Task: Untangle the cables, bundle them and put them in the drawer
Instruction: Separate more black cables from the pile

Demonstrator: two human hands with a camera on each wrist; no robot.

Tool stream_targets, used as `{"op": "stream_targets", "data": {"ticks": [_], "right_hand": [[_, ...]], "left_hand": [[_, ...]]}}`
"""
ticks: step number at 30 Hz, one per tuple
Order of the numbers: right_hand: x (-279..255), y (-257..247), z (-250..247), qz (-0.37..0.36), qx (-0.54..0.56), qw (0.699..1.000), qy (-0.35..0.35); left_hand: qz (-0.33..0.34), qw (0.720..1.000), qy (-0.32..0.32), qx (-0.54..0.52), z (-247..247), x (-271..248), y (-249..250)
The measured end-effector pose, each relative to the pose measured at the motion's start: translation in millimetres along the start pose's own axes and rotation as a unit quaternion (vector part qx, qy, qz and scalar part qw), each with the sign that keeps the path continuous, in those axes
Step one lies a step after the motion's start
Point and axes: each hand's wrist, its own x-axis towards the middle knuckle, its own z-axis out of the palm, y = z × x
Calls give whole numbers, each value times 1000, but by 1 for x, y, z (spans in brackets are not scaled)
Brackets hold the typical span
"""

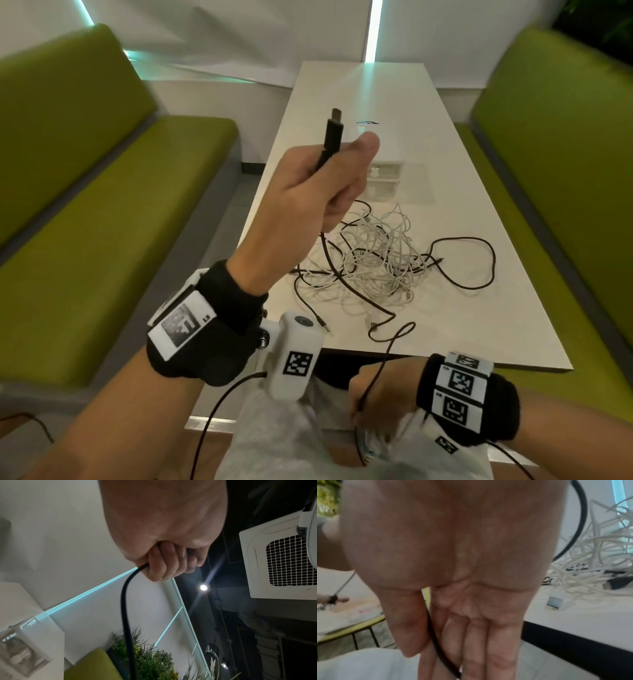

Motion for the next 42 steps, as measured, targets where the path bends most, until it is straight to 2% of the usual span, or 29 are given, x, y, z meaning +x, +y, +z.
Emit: {"op": "stream_targets", "data": {"ticks": [2, 7, 10, 13, 16, 18, 22, 24, 31, 34, 36, 37, 39, 41, 42], "right_hand": [[2, 7, -3, 38, -26, 999, 27], [-14, 29, -3, 94, 39, 989, 105], [-20, 41, 3, 93, 80, 981, 147], [-30, 51, 8, 87, 103, 978, 157], [-33, 53, 12, 127, 150, 976, 97], [-28, 48, 10, 139, 138, 978, 64], [-21, 44, -14, 105, 98, 986, 86], [-22, 48, -25, 83, 113, 986, 85], [-21, 50, -36, 96, 103, 988, 63], [-31, 52, -43, 92, 136, 983, 86], [-34, 60, -47, 78, 230, 964, 112], [-33, 62, -47, 71, 280, 952, 101], [-32, 62, -41, 86, 298, 951, 8], [-31, 57, -34, 148, 182, 970, -65], [-33, 54, -34, 185, 113, 973, -73]], "left_hand": [[6, 1000, 4, 21, 2, 4, 0], [-16, 997, 19, 68, 1, 7, -9], [-25, 997, 20, 68, -3, 5, -16], [-32, 998, 8, 52, -5, 6, -16], [-37, 999, 5, 33, -7, 9, -17], [-38, 999, 6, 37, -6, 9, -20], [-50, 997, 3, 54, -5, 11, -25], [-53, 997, 1, 56, -5, 12, -27], [-54, 997, 4, 56, -3, 11, -31], [-57, 997, 2, 51, -2, 11, -31], [-59, 997, -6, 44, 1, 11, -30], [-58, 998, -10, 37, 3, 12, -28], [-52, 998, -20, 23, 7, 12, -24], [-49, 998, -29, 14, 8, 12, -20], [-49, 998, -30, 11, 8, 12, -19]]}}
